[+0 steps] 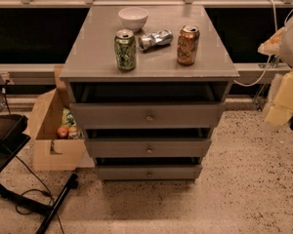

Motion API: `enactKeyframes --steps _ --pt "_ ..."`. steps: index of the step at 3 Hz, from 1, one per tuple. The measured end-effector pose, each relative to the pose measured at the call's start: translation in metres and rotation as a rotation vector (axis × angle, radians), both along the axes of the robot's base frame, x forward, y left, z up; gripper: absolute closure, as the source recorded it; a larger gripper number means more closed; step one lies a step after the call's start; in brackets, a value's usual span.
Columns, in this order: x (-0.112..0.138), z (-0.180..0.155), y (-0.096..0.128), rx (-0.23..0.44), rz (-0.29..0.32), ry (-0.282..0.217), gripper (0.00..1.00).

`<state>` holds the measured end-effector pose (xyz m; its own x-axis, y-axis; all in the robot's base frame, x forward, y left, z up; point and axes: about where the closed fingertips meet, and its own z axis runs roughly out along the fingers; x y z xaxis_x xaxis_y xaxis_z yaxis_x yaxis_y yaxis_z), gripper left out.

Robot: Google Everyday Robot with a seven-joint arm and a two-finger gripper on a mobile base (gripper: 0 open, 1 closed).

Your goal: Open middle drawer

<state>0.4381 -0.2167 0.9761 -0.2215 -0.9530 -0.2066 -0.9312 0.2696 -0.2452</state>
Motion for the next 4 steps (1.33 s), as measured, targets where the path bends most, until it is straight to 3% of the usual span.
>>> enactKeyframes --steps 2,3,4 --pt "-0.001 -0.021 -0.001 -0.021 -0.018 -0.012 0.0" --pt "0.004 -0.057 0.001 -0.109 -0.053 -0.038 0.0" --pt "0.018 -0.133 -0.01 -0.223 -0.077 -0.038 0.0"
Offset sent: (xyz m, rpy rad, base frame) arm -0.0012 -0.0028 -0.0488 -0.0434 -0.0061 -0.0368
